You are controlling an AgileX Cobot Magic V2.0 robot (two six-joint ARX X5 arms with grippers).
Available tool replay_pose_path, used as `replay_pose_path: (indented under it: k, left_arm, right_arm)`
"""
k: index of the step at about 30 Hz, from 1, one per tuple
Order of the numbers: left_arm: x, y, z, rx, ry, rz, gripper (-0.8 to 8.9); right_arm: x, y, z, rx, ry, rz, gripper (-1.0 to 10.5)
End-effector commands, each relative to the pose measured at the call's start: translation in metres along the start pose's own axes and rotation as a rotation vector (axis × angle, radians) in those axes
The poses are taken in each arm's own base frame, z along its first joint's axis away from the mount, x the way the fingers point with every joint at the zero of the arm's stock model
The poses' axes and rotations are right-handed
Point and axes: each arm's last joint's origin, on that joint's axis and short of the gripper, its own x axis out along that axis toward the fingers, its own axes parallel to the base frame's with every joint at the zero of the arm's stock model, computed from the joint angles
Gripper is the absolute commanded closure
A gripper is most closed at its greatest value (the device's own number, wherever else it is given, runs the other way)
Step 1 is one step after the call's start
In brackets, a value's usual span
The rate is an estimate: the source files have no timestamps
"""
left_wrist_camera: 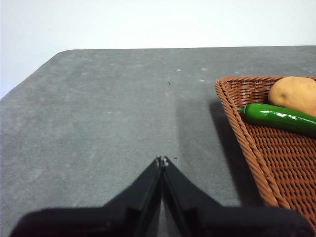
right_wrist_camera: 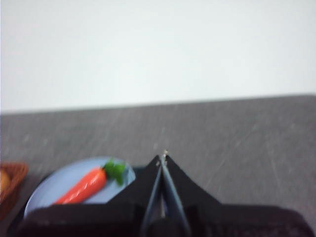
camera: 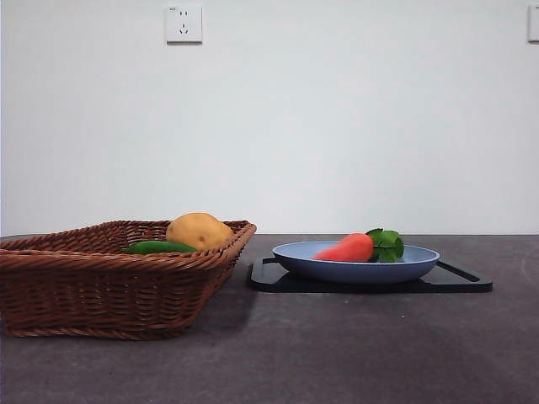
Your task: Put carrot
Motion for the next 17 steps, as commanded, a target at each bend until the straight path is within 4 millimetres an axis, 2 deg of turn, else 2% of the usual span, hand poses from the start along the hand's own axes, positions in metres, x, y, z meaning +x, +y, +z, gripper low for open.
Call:
replay_pose_path:
  k: [1, 5, 8, 13, 17]
  left_arm:
    - [0.000, 0.000, -0.001, 0.003, 0.005, -0.005, 8.05]
    - [0.000, 0.000, -0.001, 0.003, 0.006, -0.005, 8.05]
    - [0.000, 0.000, -0.001, 0.003, 0.006, -0.005, 8.05]
    - [0.000, 0.000, -0.001, 0.003, 0.006, -0.005, 8.05]
    - [0.000, 0.000, -0.001, 0.003, 0.005, -0.005, 8.05]
  right_arm:
    - [0.004, -0.007, -0.026, -0.005, -0.005, -0.019, 9.4]
    - [0.011, -0.014, -0.062, 0.010, 0.010, -0.015, 9.4]
    - [0.015, -0.016, -0.082, 0.017, 0.053, -0.017, 9.4]
    - [0.019, -0.018, -0.103, 0.020, 0.111, -0.022, 9.4]
    - [0.021, -0.018, -0.112, 0.024, 0.138, -0.023, 9.4]
